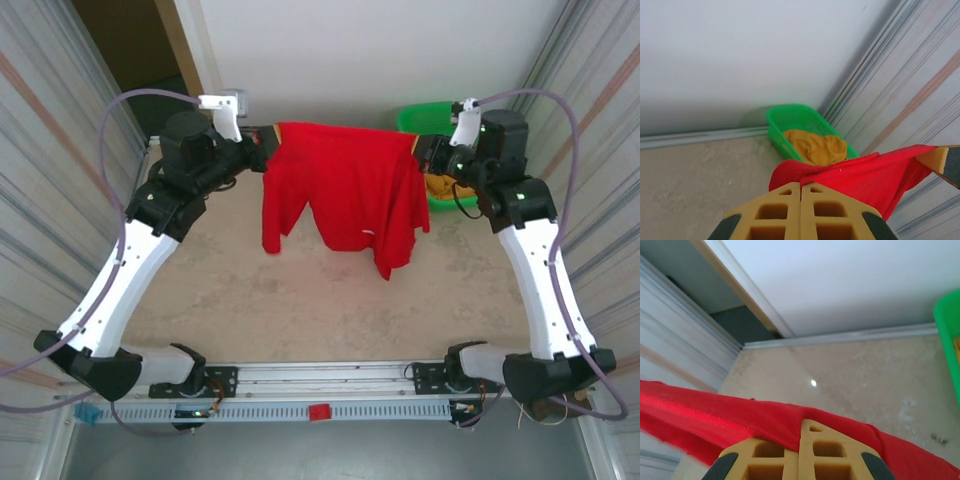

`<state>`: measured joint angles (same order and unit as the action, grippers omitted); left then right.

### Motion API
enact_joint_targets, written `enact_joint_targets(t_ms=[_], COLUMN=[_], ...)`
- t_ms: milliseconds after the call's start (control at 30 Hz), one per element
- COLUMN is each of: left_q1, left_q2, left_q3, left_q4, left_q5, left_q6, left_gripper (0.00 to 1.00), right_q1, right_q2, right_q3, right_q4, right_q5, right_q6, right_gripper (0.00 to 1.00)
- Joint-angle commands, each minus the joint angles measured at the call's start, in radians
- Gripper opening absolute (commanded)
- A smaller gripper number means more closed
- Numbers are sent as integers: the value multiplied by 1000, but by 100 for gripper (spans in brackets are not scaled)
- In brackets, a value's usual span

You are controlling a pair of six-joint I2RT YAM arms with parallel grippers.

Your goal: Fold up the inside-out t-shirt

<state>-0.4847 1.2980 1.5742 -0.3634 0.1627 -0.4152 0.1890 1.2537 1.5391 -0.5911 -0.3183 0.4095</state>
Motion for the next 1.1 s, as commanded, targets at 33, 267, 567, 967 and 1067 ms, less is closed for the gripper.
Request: enact_joint_targets(t_ms=[33, 267, 567, 967, 1067], left_q1=[40, 64, 64, 54, 54], left_q2=[17, -6, -172, -299, -335], left_q3=[-85, -278, -613, -802, -807], left_q4=[-7, -6, 45, -79, -136], left_q5=[-101, -137, -58, 170, 51], left_q6=[-25, -48, -107, -89, -127], left_gripper=[0, 0, 0, 46, 55], right_q1=[-46, -3, 184, 101, 95], right_q2=[107, 118, -137, -28, 117], right_q3=[-74, -223, -759, -530, -441], right_q4=[49, 89, 159, 51, 53], right_q5=[109, 87, 167, 215, 179], right_q6=[5, 28, 165, 61, 30], right_gripper=[0, 0, 15, 60, 61])
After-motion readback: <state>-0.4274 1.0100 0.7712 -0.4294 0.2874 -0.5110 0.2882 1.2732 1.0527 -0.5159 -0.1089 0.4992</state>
